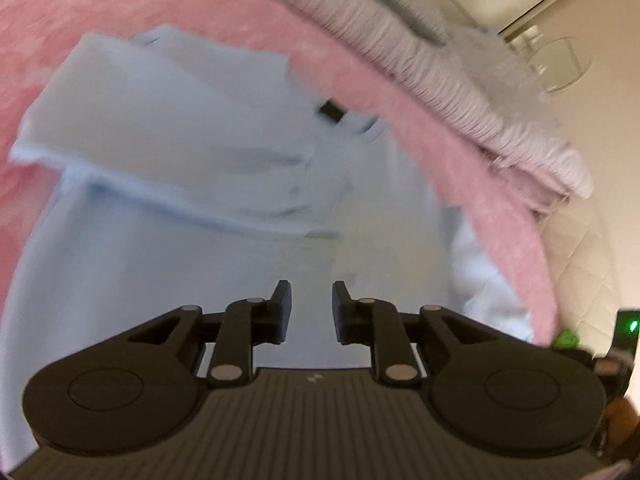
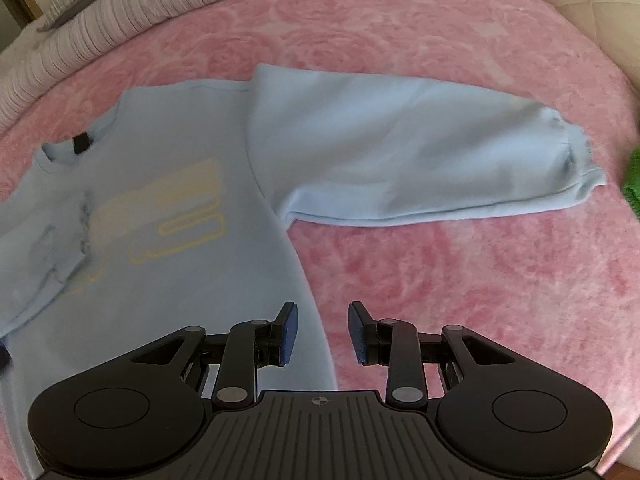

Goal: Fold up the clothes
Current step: 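Fold the held sleeve and side across the sweatshirt body with the left gripper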

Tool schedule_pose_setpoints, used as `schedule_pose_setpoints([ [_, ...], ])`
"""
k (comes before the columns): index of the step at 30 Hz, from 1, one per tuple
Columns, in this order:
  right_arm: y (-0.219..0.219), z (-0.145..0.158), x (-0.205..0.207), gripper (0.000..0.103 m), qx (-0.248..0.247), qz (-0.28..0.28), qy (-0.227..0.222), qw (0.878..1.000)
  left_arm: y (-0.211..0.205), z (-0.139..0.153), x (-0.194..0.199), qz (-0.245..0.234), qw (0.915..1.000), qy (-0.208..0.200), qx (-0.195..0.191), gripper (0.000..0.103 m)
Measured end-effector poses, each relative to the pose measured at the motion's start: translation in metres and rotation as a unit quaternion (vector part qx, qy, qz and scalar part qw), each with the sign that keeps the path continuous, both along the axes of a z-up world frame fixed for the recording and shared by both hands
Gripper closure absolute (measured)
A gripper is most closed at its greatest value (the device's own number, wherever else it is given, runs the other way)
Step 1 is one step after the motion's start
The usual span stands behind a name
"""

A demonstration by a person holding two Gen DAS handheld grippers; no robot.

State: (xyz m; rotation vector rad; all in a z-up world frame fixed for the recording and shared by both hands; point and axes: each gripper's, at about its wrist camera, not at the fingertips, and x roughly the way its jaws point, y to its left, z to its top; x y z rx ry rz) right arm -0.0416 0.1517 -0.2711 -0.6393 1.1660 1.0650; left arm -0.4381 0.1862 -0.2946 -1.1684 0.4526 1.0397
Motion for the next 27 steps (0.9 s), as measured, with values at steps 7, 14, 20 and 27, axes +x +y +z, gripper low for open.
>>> schedule_pose_setpoints([
  [7, 0.024, -0.016, -0.024, 0.071, 0.068, -0.007, 0.189, 0.980, 0.008, 0.007, -0.045, 0.043, 0.9972, 0.061, -0.002, 0.087],
  [14, 0.078, -0.050, -0.069, 0.071, 0.098, -0.028, 0.322, 0.941, 0.029, 0.008, -0.079, 0.063, 0.9954, 0.071, 0.011, 0.087],
  [20, 0.103, -0.080, -0.095, 0.071, 0.087, -0.066, 0.354, 0.929, 0.036, -0.003, -0.098, 0.070, 0.9954, 0.065, 0.001, 0.087],
  [27, 0.115, -0.072, -0.117, 0.098, 0.141, 0.018, 0.309, 0.940, 0.044, -0.012, -0.111, 0.081, 0.9950, 0.059, -0.006, 0.087],
])
